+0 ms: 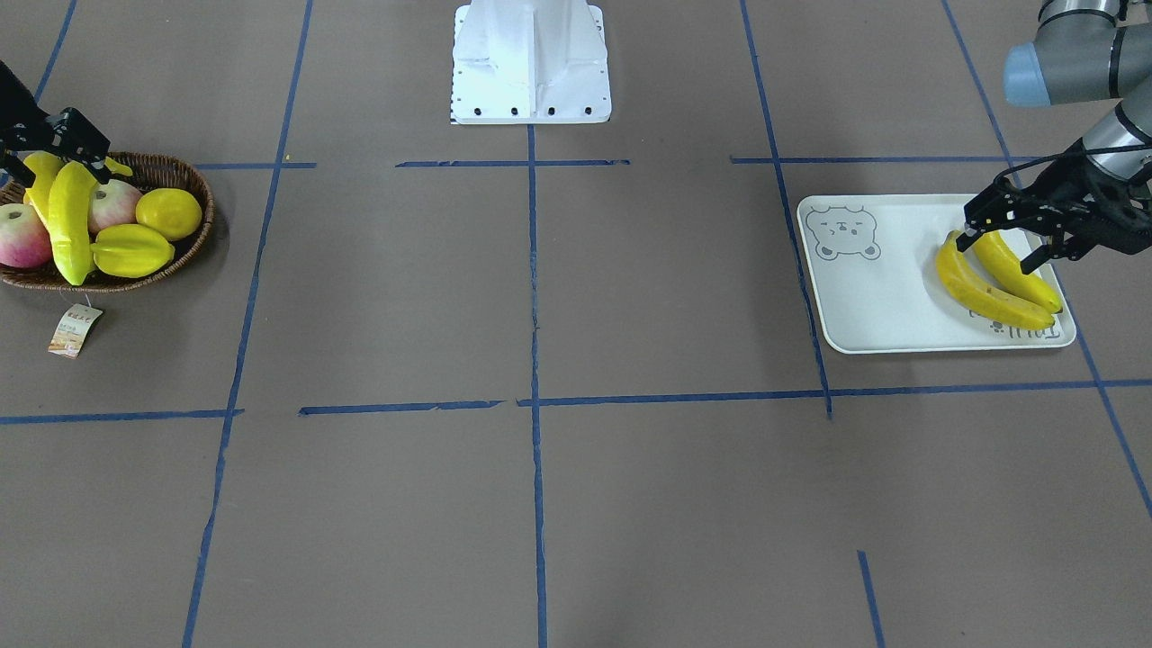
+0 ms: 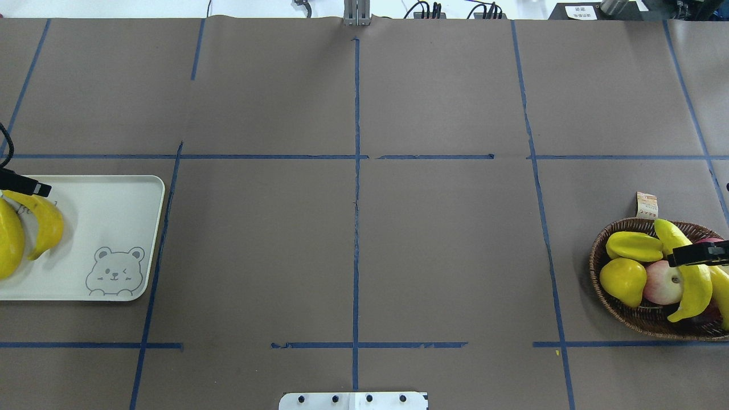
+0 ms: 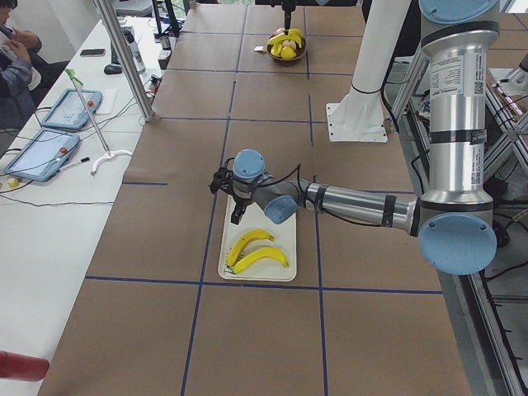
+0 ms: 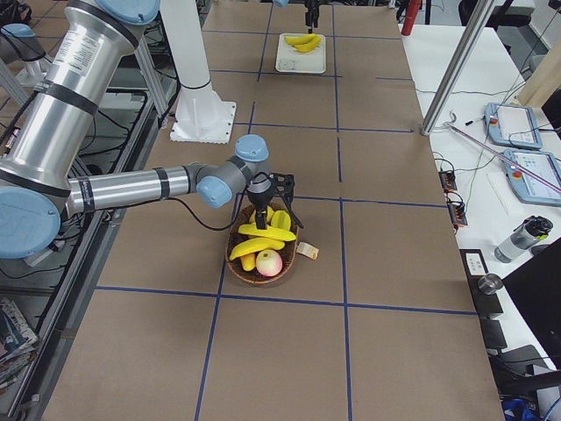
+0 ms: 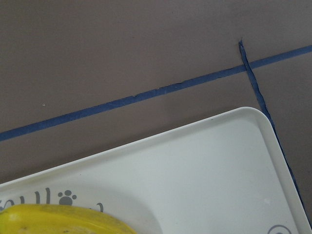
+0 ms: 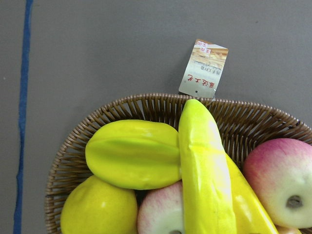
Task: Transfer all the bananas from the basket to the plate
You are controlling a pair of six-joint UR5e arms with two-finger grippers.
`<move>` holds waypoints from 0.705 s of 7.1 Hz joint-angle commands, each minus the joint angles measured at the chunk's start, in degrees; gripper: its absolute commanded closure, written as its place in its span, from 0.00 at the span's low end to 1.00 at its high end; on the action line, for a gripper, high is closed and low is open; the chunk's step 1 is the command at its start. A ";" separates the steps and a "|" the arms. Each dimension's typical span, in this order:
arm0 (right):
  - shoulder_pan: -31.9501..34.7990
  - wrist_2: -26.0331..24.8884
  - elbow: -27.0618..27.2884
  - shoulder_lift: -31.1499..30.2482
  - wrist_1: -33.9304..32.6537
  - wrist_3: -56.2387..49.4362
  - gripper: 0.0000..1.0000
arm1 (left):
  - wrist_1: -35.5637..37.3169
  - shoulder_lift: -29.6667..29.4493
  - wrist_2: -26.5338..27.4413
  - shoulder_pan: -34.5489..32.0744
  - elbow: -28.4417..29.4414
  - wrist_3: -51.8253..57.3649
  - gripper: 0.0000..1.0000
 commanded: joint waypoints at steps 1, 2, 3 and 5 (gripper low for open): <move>-1.02 0.51 -0.33 -1.34 -0.31 1.17 0.03 | -0.08 0.00 0.01 0.00 0.09 -0.08 0.00; -2.33 0.51 -0.85 -1.43 -0.49 1.17 0.06 | -0.09 -0.09 -0.08 0.00 0.44 -0.08 0.00; -3.04 0.51 -1.55 -1.35 -0.49 1.17 0.06 | -0.09 -0.09 0.01 0.00 0.53 -0.08 0.00; -3.83 0.51 -1.73 -0.74 -0.49 1.17 0.07 | -0.17 -0.09 -0.08 0.00 0.53 -0.08 0.00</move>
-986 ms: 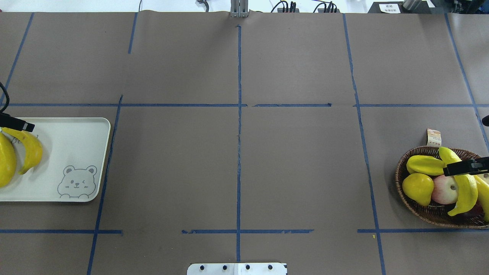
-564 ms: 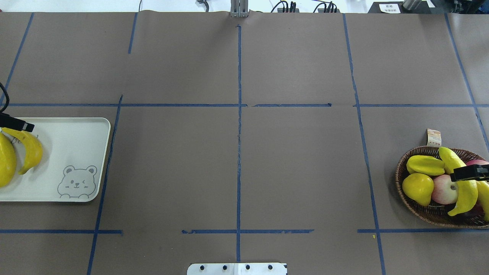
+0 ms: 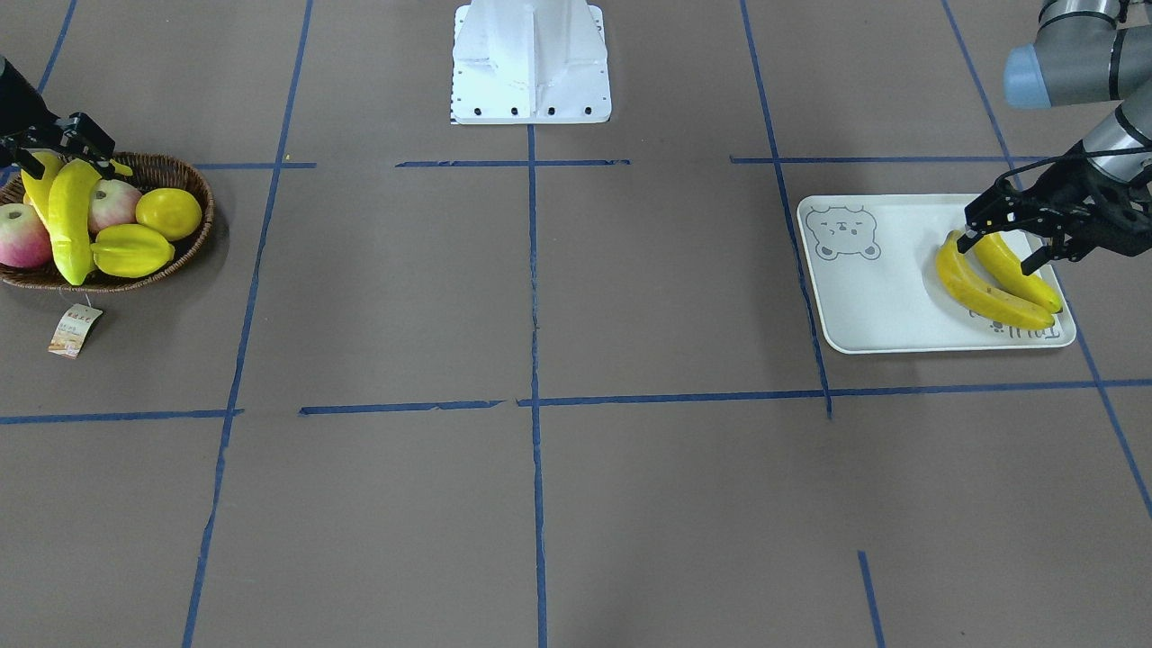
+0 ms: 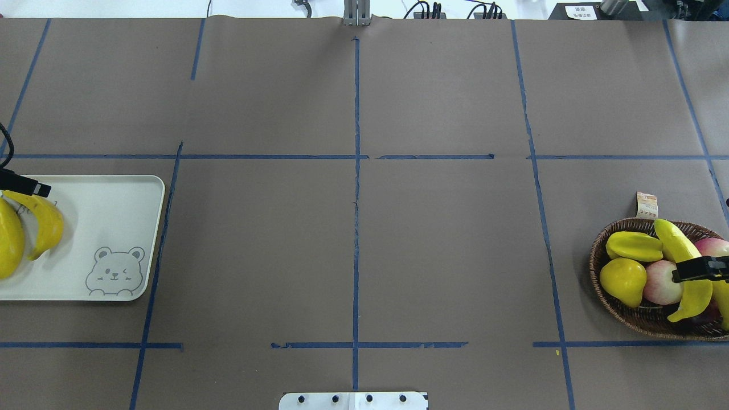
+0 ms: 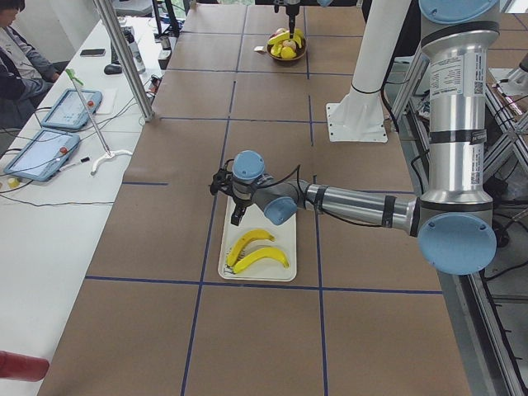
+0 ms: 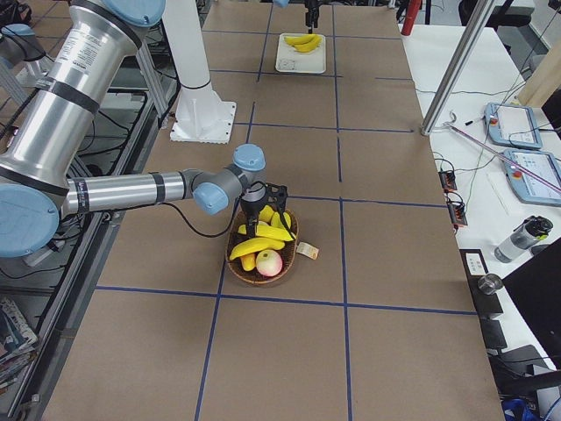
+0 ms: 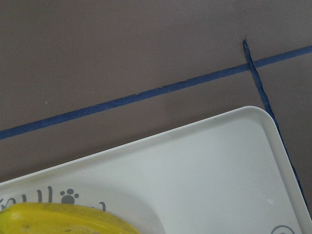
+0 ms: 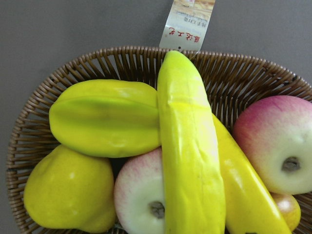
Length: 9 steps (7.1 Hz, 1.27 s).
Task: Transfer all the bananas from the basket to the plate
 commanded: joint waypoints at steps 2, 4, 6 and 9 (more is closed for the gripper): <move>-1.49 -0.26 -2.03 0.83 -0.05 0.01 0.17 | -0.12 0.08 -0.02 0.00 0.21 0.00 0.00; -1.76 -0.35 -3.10 1.45 -0.05 0.01 0.29 | -0.38 -0.01 -0.02 0.00 0.83 0.00 0.00; -1.85 -0.35 -2.92 1.62 0.04 -0.08 0.77 | -0.47 -0.01 -0.11 0.00 1.09 0.09 0.00; -0.01 0.35 1.10 1.19 0.04 -0.26 0.98 | -0.56 -0.18 -0.02 0.09 1.27 0.09 0.00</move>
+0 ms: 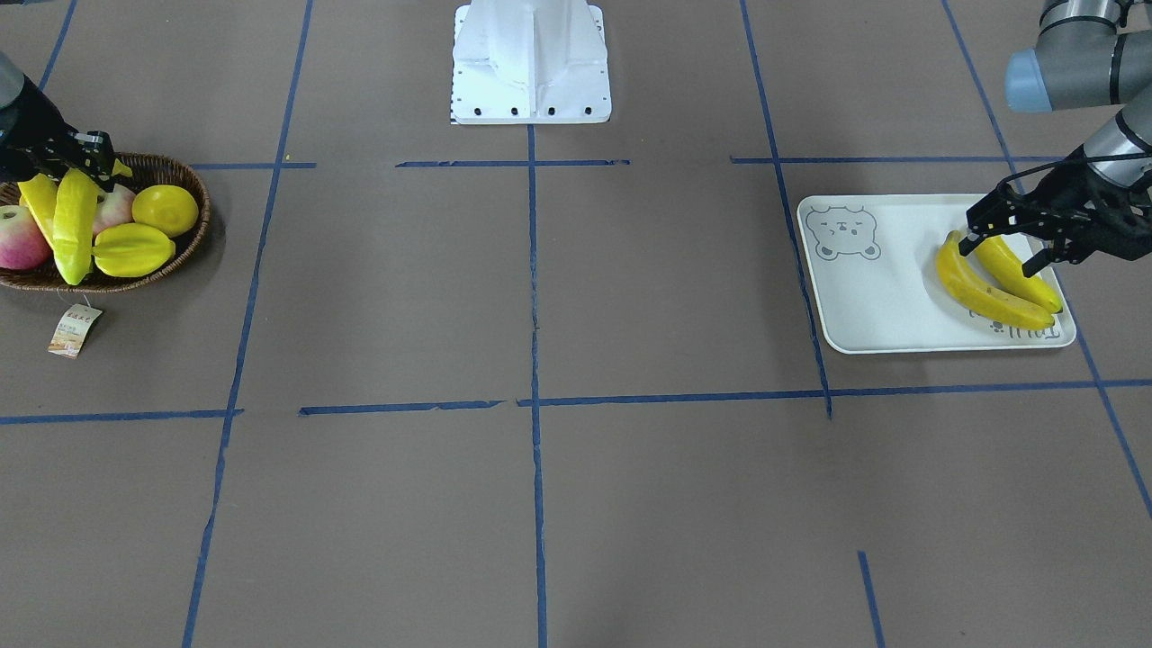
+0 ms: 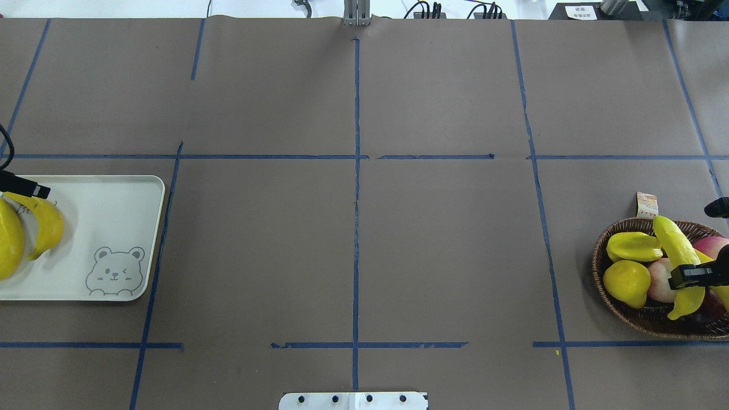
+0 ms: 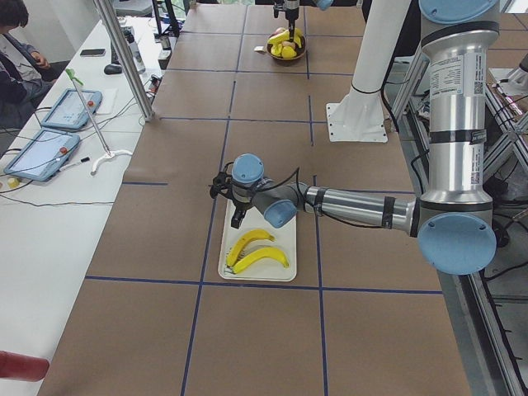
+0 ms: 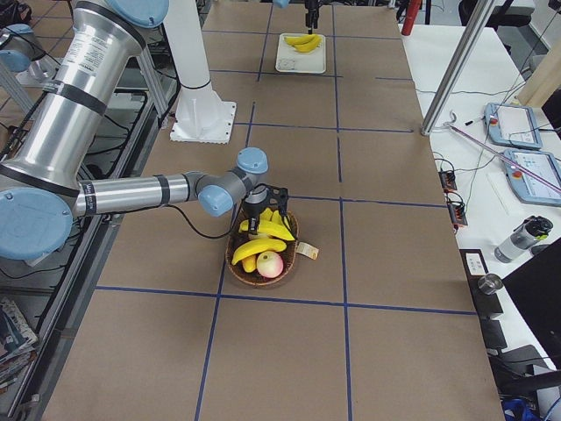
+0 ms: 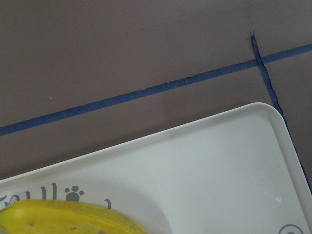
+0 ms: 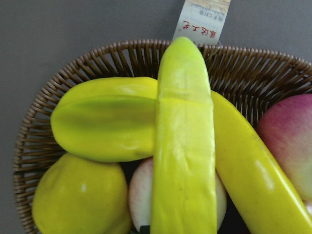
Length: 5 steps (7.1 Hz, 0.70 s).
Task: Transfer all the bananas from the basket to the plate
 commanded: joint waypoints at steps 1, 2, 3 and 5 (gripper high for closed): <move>3.16 2.16 3.96 -0.22 -0.02 -0.08 0.99 | -0.01 -0.26 -0.06 0.04 0.06 -0.08 0.00; 8.05 7.31 4.33 0.47 0.67 -0.51 1.00 | 0.51 -0.70 -0.67 0.04 -0.03 0.00 0.00; 11.58 12.41 4.25 3.18 0.77 -0.61 1.00 | 0.51 -0.79 -0.67 0.04 -0.29 0.00 0.00; 13.02 17.64 3.90 8.45 0.85 0.18 0.98 | 0.16 -0.53 -1.46 -0.05 0.32 0.18 0.00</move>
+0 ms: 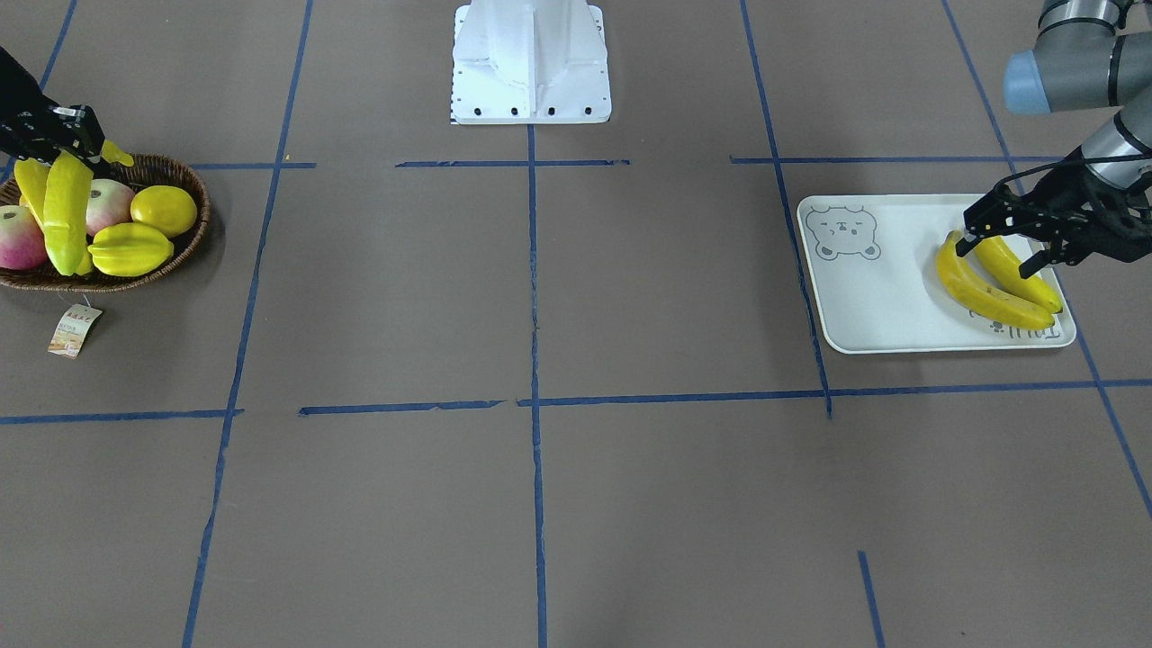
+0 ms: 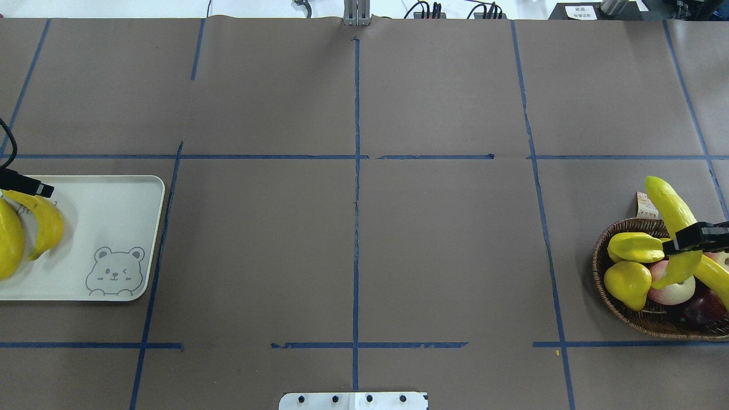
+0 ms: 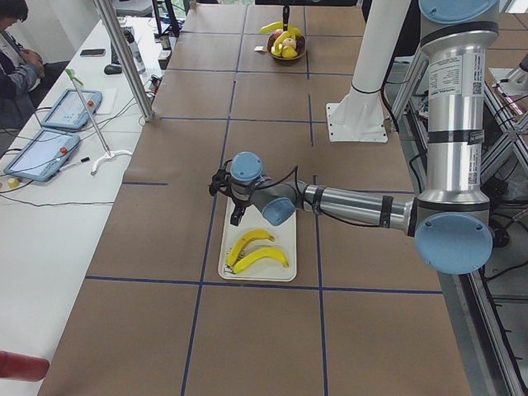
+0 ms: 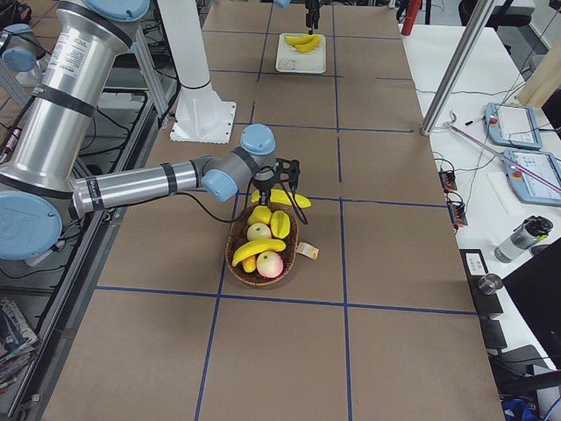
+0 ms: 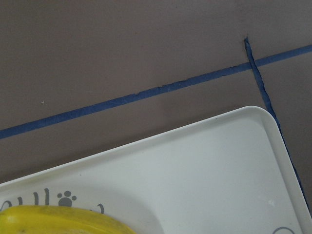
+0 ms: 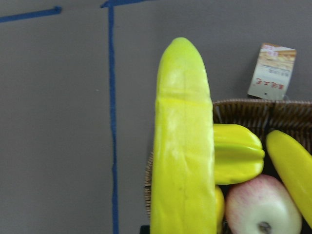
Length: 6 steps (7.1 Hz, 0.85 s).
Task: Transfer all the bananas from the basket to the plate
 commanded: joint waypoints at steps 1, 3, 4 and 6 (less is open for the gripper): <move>1.08 2.98 -0.46 6.46 -0.02 2.79 0.98 | -0.74 -0.20 -1.72 0.05 1.56 0.17 0.00; 0.91 2.55 -2.12 13.23 0.06 8.67 0.98 | -4.93 -0.99 -3.56 0.14 -0.54 -6.37 0.00; 0.73 2.46 -3.53 16.92 0.06 10.36 0.97 | -6.96 -5.61 -5.14 0.57 0.33 -14.77 0.00; -1.80 0.72 -6.77 22.99 5.04 19.20 0.97 | -7.51 -13.28 -5.69 4.59 -0.53 -32.71 0.00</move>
